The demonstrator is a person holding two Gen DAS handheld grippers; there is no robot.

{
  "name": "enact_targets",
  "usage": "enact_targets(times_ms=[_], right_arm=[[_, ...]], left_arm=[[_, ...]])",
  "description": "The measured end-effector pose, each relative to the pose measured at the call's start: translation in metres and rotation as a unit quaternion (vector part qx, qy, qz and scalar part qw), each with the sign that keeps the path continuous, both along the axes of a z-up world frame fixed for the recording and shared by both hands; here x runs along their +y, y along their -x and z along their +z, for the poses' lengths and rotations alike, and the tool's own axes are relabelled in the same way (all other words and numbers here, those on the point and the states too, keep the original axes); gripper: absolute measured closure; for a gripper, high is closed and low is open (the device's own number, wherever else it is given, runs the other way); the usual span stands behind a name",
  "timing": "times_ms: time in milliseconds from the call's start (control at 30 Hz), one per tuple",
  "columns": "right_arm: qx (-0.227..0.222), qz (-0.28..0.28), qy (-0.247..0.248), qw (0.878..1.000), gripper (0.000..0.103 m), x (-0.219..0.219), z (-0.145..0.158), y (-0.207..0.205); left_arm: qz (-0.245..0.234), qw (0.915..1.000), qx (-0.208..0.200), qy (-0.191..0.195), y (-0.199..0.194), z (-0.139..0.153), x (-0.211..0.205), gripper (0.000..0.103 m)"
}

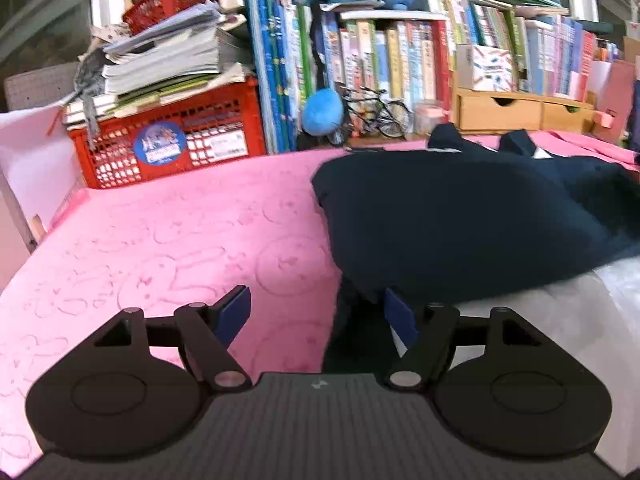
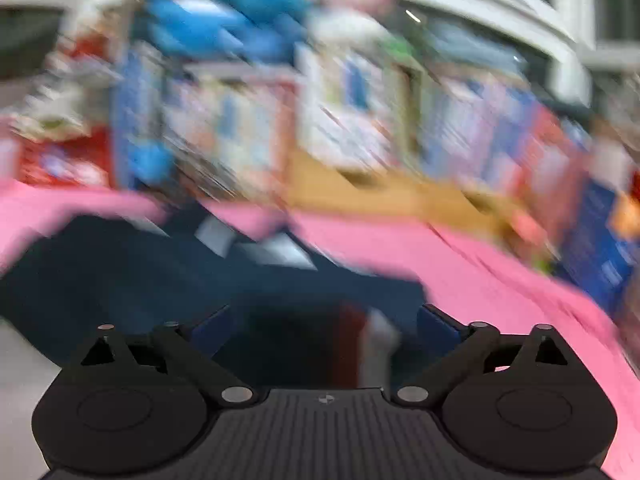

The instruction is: Fold clothes

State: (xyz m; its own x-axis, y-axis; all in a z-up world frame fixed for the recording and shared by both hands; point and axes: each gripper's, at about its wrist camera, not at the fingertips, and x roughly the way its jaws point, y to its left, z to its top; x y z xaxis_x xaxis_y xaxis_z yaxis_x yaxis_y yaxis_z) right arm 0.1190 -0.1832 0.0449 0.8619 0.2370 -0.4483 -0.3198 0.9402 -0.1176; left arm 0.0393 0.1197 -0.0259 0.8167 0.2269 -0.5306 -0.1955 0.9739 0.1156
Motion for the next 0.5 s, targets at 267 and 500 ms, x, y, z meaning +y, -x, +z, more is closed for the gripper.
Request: enact_targets(times_ms=[267,500], right_arm=[[0.03,0.232,0.049,0.971,0.043,0.21,-0.007,-0.018],[0.062,0.194,0.131,0.97,0.023,0.308,-0.063,-0.108]], left_arm=[[0.04,0.9979,0.02,0.047,-0.004,-0.019,0.019,0.022],[0.044,0.9981,0.022,0.038,-0.004,-0.02,0.016,0.019]])
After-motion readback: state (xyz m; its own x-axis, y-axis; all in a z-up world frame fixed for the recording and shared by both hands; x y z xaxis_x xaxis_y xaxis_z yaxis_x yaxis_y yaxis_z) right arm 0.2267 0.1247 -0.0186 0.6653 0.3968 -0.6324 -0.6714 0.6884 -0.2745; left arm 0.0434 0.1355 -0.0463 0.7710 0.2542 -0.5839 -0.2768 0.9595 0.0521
